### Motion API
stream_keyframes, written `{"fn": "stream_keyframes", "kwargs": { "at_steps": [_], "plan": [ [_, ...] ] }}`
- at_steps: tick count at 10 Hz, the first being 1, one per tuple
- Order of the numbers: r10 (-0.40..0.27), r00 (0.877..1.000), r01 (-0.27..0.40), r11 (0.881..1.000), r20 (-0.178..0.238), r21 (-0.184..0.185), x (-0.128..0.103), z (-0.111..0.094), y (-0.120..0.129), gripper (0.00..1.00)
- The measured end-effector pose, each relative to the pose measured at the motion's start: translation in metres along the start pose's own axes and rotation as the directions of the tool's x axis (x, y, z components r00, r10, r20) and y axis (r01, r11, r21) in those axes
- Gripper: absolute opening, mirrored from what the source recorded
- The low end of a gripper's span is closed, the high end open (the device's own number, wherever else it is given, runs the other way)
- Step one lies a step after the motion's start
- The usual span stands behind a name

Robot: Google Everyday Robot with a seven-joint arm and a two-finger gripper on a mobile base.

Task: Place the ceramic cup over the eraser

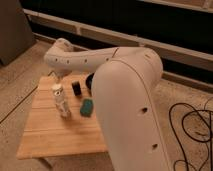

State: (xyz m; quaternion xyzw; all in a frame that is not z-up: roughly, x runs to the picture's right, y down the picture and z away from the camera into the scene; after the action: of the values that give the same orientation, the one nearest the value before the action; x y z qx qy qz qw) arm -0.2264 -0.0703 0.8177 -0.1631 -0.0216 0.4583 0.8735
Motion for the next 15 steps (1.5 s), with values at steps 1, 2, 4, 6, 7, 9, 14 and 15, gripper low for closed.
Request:
{"fn": "stream_keyframes", "kwargs": {
  "at_steps": [1, 2, 4, 6, 7, 9, 14, 15],
  "plan": [
    [0.000, 1.000, 0.000, 1.000, -0.001, 0.000, 0.000, 0.000, 0.000, 0.65],
    [-0.003, 1.000, 0.003, 1.000, -0.001, -0.003, -0.001, 0.001, 0.002, 0.65],
    [-0.067, 0.997, 0.067, 0.998, -0.024, -0.019, -0.007, 0.021, 0.022, 0.65],
    [-0.165, 0.984, 0.163, 0.986, -0.059, -0.047, -0.016, 0.046, 0.058, 0.65],
    [-0.187, 0.980, 0.184, 0.982, -0.070, -0.051, -0.018, 0.052, 0.063, 0.65],
    [-0.247, 0.964, 0.242, 0.969, -0.100, -0.055, -0.027, 0.069, 0.079, 0.65],
    [-0.208, 0.960, 0.207, 0.978, -0.186, -0.022, -0.027, 0.093, 0.060, 0.65],
    [-0.190, 0.962, 0.187, 0.982, -0.196, -0.030, -0.025, 0.097, 0.058, 0.65]
  ]
}}
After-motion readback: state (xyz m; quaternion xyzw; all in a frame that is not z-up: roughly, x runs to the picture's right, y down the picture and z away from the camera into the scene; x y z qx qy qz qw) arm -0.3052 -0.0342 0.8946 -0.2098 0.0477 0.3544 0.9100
